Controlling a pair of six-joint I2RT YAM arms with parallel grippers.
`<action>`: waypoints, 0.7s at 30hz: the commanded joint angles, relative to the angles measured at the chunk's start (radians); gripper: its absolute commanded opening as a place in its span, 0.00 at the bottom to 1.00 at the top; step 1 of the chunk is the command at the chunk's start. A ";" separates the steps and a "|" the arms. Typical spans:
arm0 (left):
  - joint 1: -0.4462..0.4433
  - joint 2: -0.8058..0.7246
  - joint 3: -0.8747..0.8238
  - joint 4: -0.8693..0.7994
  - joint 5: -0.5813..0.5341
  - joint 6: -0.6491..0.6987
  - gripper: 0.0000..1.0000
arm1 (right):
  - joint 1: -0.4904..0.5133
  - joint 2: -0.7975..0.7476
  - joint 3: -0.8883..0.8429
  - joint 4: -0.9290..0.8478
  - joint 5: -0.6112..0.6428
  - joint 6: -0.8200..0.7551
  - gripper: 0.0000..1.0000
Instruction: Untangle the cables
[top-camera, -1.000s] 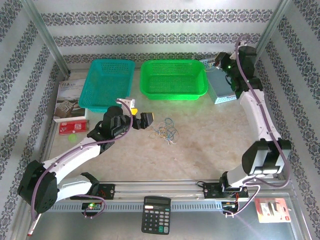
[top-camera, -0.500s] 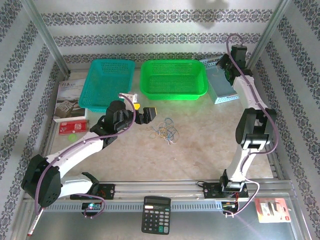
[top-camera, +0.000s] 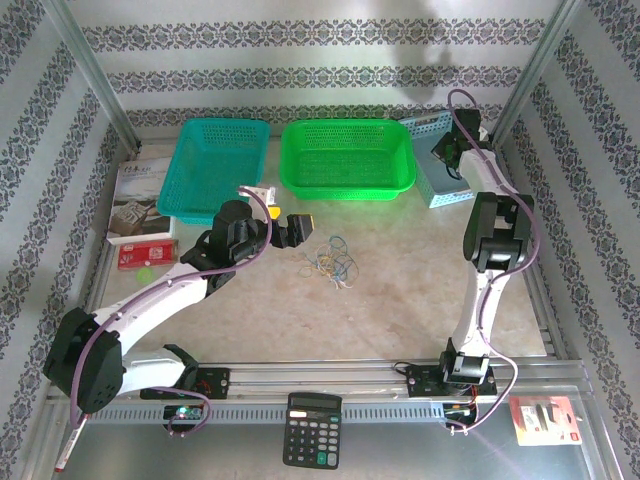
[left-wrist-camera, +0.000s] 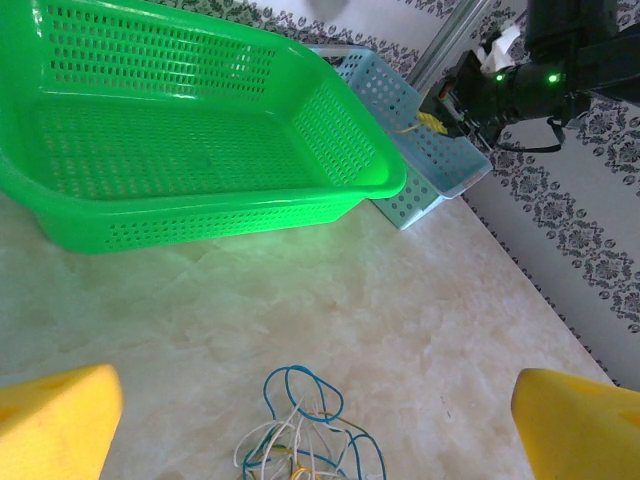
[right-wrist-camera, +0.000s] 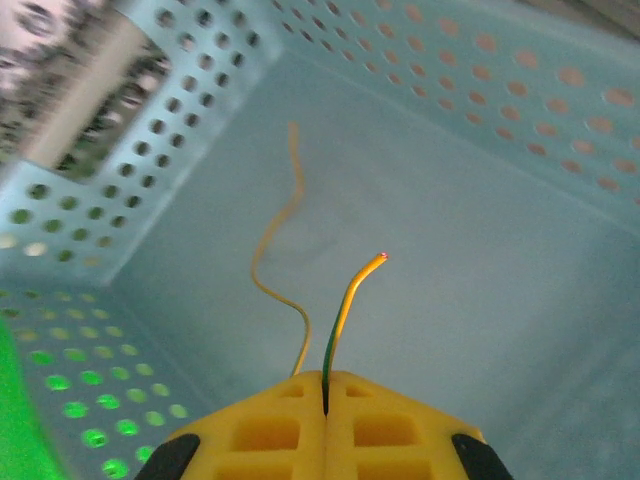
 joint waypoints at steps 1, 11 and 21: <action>-0.012 -0.001 0.016 0.050 -0.002 0.012 1.00 | -0.007 0.056 0.084 -0.169 -0.002 0.050 0.00; -0.011 -0.078 -0.032 0.097 -0.038 0.004 1.00 | -0.005 0.077 0.090 -0.331 -0.038 0.020 0.01; -0.011 -0.141 -0.065 0.119 -0.042 -0.028 1.00 | -0.004 -0.107 -0.185 -0.283 -0.065 0.044 0.01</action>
